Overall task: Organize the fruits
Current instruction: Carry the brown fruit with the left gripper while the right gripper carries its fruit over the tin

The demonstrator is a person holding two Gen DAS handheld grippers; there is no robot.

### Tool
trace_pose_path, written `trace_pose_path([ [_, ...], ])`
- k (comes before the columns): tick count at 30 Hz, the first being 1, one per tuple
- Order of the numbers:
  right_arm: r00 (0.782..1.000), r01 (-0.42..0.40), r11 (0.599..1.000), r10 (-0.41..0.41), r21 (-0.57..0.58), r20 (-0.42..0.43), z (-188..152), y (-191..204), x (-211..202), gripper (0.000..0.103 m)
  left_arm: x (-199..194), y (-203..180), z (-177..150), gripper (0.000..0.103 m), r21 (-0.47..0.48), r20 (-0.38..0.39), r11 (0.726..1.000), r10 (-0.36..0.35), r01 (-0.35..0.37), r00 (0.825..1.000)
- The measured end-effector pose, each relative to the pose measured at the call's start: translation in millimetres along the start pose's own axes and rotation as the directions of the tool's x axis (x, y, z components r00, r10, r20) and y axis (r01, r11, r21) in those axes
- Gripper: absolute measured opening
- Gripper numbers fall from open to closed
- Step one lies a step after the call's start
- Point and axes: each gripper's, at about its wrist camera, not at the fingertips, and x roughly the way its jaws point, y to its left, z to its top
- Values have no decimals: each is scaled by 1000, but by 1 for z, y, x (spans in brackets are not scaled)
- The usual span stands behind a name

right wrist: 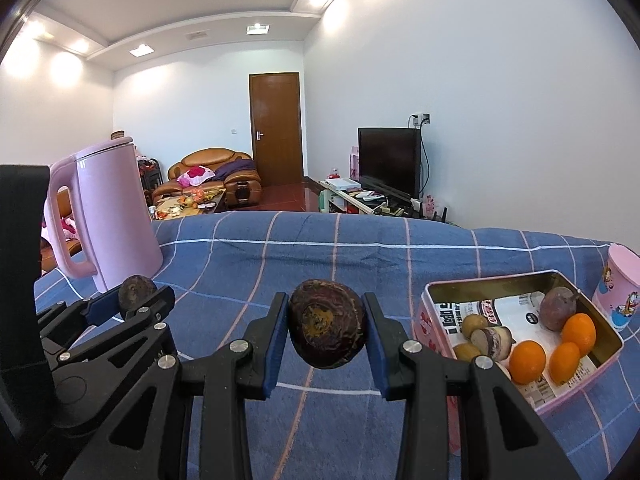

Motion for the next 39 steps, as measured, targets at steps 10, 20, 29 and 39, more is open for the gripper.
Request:
trace_pose_path([
  [10, 1000, 1, 1000, -1, -9, 2, -2, -1, -9, 39, -16, -5, -7, 39, 3, 20, 1000, 1, -1, 1000],
  [20, 1000, 8, 1000, -8, -4, -1, -6, -6, -16, 39, -25, -9, -12, 39, -2, 30, 1000, 2, -2, 1000],
  [29, 1000, 18, 1000, -18, -4, 0, -8, -14, -21, 39, -29, -21, -14, 39, 14, 25, 1000, -14, 13, 1000],
  [39, 999, 32, 999, -32, 5, -2, -11, -27, -28, 39, -32, -32, -17, 39, 10, 17, 1000, -30, 30, 999],
])
